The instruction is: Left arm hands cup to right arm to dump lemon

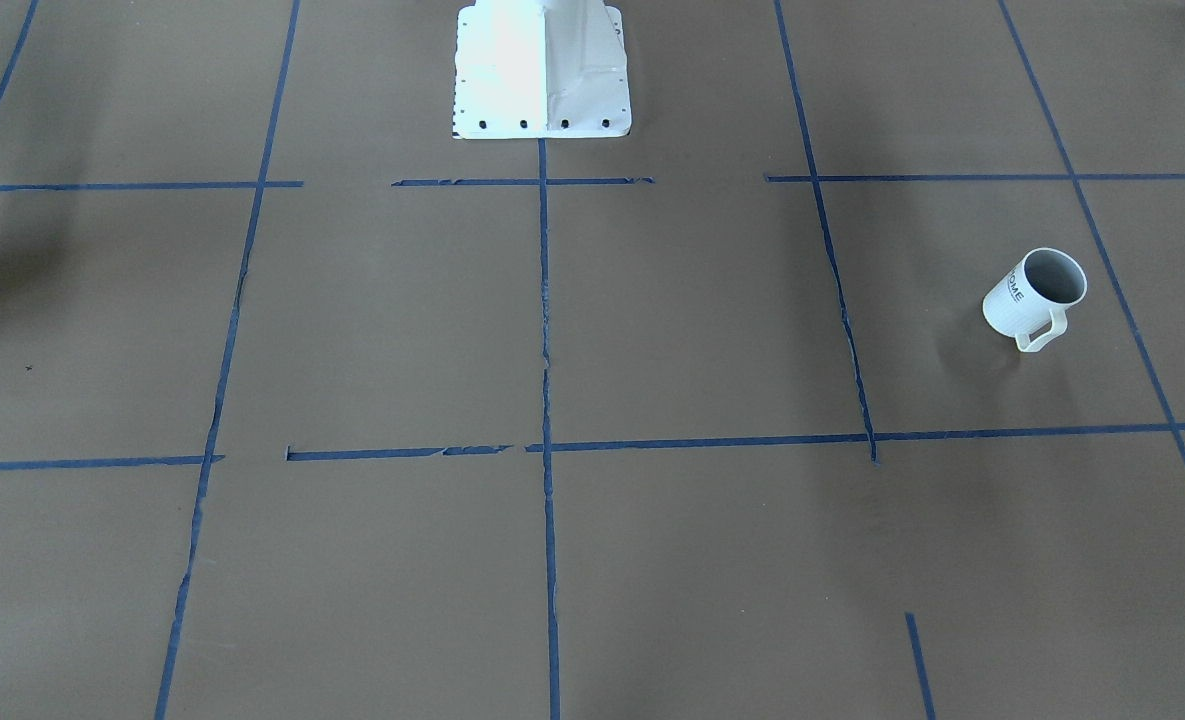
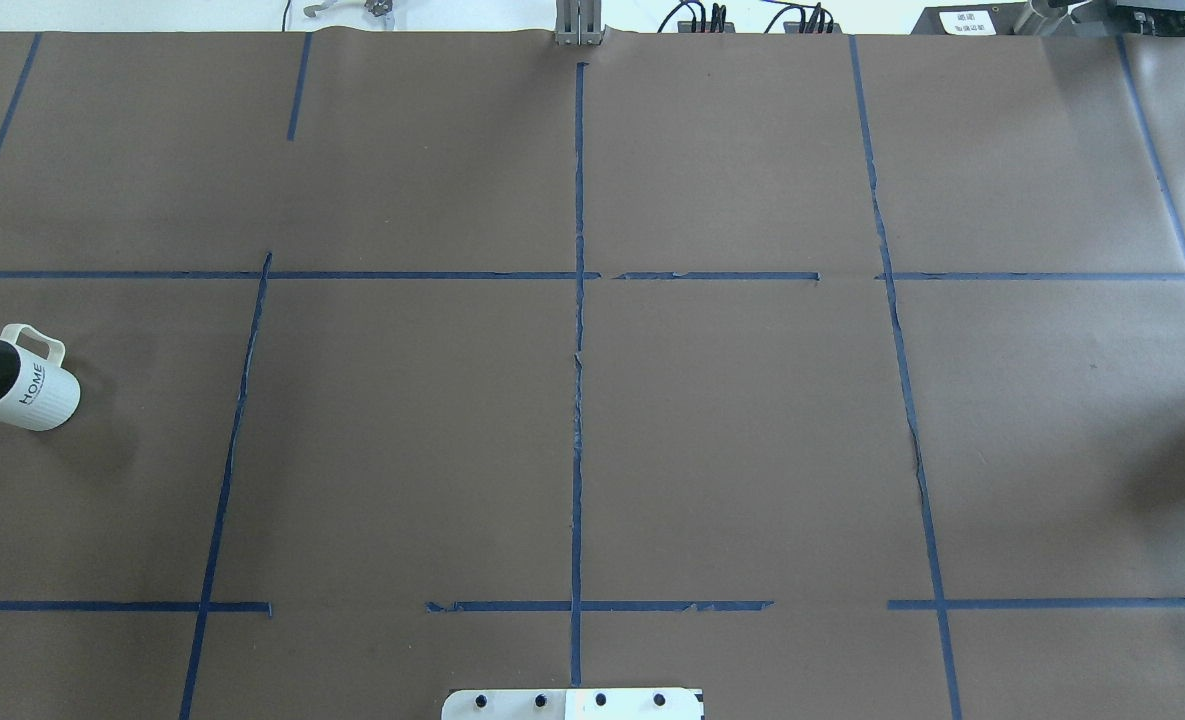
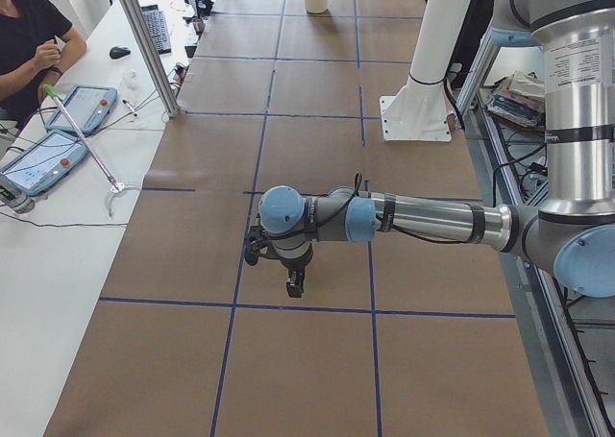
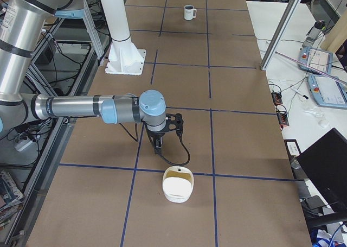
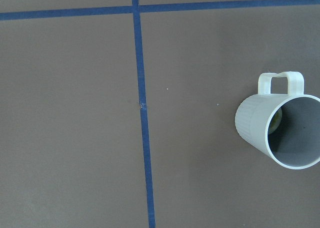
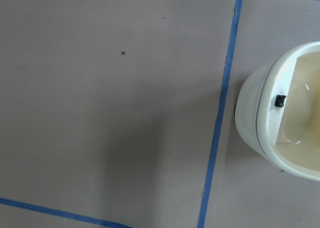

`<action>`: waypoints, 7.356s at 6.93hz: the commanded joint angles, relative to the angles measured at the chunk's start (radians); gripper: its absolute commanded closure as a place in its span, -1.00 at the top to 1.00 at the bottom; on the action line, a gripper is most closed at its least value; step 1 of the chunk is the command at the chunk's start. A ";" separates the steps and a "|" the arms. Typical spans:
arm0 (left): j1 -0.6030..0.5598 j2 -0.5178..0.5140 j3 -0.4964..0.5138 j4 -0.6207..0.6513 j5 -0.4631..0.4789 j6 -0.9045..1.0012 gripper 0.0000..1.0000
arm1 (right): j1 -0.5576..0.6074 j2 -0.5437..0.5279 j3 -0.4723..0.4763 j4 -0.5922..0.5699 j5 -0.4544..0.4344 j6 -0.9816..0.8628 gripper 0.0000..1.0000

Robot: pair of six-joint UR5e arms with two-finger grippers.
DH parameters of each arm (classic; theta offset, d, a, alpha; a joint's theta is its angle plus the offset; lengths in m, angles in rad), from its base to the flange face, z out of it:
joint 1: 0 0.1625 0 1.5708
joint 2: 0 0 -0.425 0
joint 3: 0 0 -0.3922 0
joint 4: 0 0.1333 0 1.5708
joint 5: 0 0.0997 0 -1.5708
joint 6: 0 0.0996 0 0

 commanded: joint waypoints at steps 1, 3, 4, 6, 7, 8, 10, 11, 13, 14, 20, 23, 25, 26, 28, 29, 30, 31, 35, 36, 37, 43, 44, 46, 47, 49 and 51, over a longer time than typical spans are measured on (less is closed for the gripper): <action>-0.002 0.000 -0.012 -0.017 0.000 -0.007 1.00 | 0.008 -0.010 -0.011 -0.002 -0.010 -0.018 1.00; -0.002 0.005 0.010 -0.019 0.011 -0.005 1.00 | 0.009 -0.010 -0.013 0.000 -0.010 -0.018 1.00; -0.002 0.000 0.004 -0.021 0.000 -0.011 1.00 | 0.009 -0.006 -0.017 0.000 -0.010 -0.016 1.00; -0.001 -0.001 0.007 -0.022 -0.001 -0.007 1.00 | 0.008 0.013 -0.023 -0.019 -0.010 -0.016 1.00; -0.002 -0.001 0.007 -0.024 -0.001 -0.001 1.00 | 0.008 0.060 -0.023 -0.110 -0.010 -0.016 1.00; -0.002 0.002 0.002 -0.025 -0.003 -0.003 1.00 | 0.008 0.089 -0.023 -0.162 -0.011 -0.018 1.00; 0.002 0.010 0.008 -0.142 -0.001 -0.007 1.00 | -0.026 0.100 -0.022 -0.165 -0.011 -0.018 1.00; 0.004 0.010 0.011 -0.160 -0.001 -0.026 1.00 | -0.026 0.100 -0.023 -0.165 -0.011 -0.018 1.00; 0.074 0.007 0.011 -0.219 0.005 -0.140 1.00 | -0.026 0.094 -0.020 -0.160 -0.033 -0.016 1.00; 0.100 0.007 0.017 -0.247 0.008 -0.217 1.00 | -0.026 0.094 -0.022 -0.155 -0.037 -0.016 1.00; 0.391 0.002 0.156 -0.697 0.132 -0.759 1.00 | -0.026 0.091 -0.020 -0.151 -0.027 -0.016 1.00; 0.407 -0.004 0.157 -0.697 0.140 -0.777 1.00 | -0.026 0.091 -0.017 -0.151 -0.025 -0.016 1.00; 0.407 -0.007 0.160 -0.697 0.138 -0.784 0.99 | -0.026 0.091 -0.016 -0.151 -0.024 -0.016 1.00; 0.407 -0.009 0.162 -0.700 0.135 -0.795 1.00 | -0.026 0.091 -0.016 -0.151 -0.024 -0.016 1.00; 0.407 -0.009 0.171 -0.699 0.138 -0.797 0.47 | -0.026 0.091 -0.014 -0.149 -0.024 -0.010 1.00; 0.407 -0.009 0.177 -0.699 0.138 -0.797 -0.54 | -0.027 0.093 -0.013 -0.149 -0.024 -0.006 1.00; 0.407 -0.009 0.174 -0.699 0.138 -0.804 -1.00 | -0.027 0.096 -0.011 -0.149 -0.024 -0.006 1.00; 0.407 -0.010 0.157 -0.694 0.140 -0.815 -1.00 | -0.027 0.096 -0.008 -0.149 -0.022 -0.006 1.00; 0.448 -0.203 -0.024 -0.554 0.135 -1.155 -1.00 | -0.040 0.160 0.064 -0.082 0.082 0.020 1.00; 0.497 -0.321 -0.042 -0.457 0.135 -1.259 -1.00 | -0.113 0.162 0.053 0.075 0.076 0.106 1.00; 0.522 -0.457 -0.065 -0.324 0.134 -1.343 -1.00 | -0.165 0.186 0.017 0.313 0.055 0.263 1.00; 0.657 -0.964 0.092 0.074 0.146 -1.504 -1.00 | -0.665 0.469 0.024 0.813 -0.478 0.720 0.98; 0.657 -0.999 0.147 0.081 0.146 -1.502 -1.00 | -0.741 0.541 0.023 0.813 -0.543 0.810 0.95; 0.657 -1.029 0.174 0.097 0.137 -1.501 -1.00 | -0.957 0.643 0.015 0.813 -0.845 0.830 0.88; 0.657 -1.044 0.166 0.110 0.135 -1.502 -1.00 | -1.113 0.709 -0.003 0.810 -1.093 0.827 0.88; 0.668 -1.069 0.166 0.133 0.127 -1.508 -1.00 | -1.234 0.787 -0.064 0.806 -1.298 0.817 0.88; 0.700 -1.086 0.168 0.134 0.089 -1.573 -1.00 | -1.305 0.821 -0.115 0.808 -1.492 0.817 0.88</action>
